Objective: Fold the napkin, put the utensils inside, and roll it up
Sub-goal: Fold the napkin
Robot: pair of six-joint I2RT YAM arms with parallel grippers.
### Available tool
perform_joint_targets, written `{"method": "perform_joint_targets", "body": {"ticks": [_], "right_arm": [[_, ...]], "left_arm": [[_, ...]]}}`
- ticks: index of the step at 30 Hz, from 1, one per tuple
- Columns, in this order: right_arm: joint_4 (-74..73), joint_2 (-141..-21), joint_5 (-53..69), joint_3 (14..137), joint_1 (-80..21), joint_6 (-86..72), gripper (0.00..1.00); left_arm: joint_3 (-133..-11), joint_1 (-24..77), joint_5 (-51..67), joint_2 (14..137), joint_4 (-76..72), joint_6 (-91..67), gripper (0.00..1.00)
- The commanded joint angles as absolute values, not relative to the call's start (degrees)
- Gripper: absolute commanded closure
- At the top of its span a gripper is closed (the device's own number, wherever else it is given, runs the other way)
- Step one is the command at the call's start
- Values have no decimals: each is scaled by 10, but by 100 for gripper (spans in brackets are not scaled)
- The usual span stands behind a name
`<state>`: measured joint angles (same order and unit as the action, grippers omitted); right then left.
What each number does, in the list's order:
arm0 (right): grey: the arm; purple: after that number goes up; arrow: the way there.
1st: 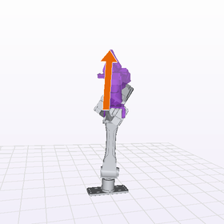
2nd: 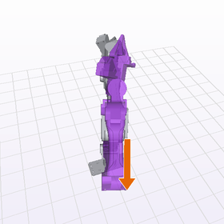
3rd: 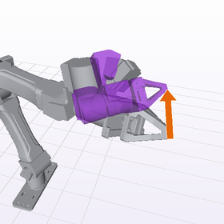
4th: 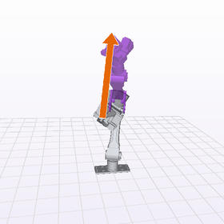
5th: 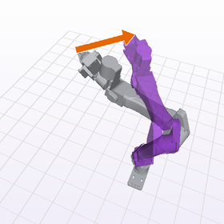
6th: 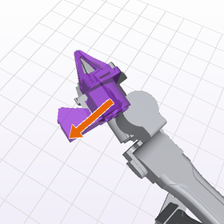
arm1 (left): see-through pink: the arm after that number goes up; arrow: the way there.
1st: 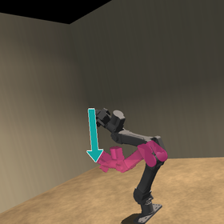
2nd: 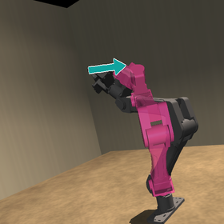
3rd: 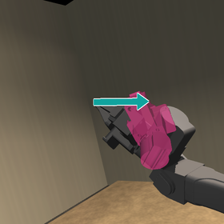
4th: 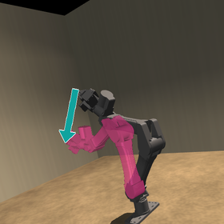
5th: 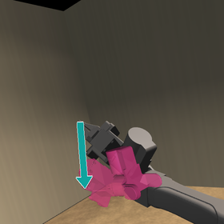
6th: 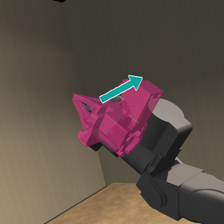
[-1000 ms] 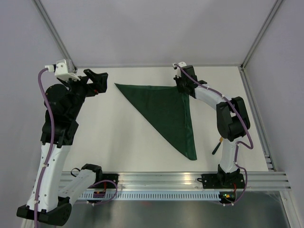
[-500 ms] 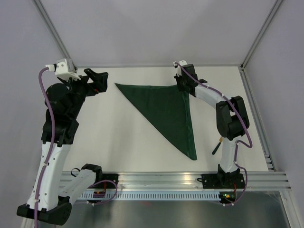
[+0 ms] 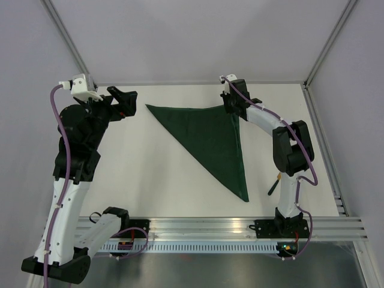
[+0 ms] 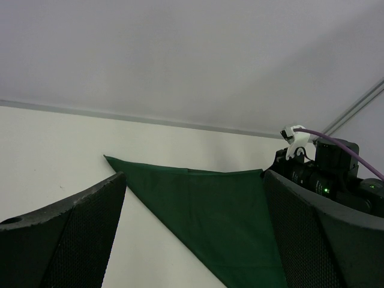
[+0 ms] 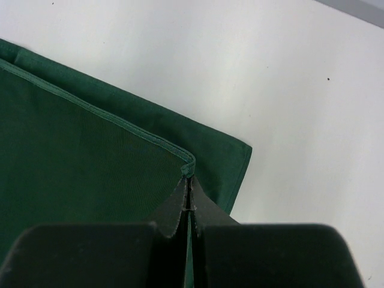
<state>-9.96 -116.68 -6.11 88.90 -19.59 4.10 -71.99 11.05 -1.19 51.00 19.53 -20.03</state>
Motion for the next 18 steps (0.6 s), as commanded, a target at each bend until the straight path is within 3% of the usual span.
{"method": "perform_joint_targets", "body": {"ticks": [1, 18], "right_arm": [[-99, -1173, -72, 918, -189, 37, 100], [-108, -1180, -59, 937, -178, 30, 100]], "left_arm": [[-717, 110, -3, 512, 175, -220, 0], [-719, 109, 11, 519, 172, -221, 0]]}}
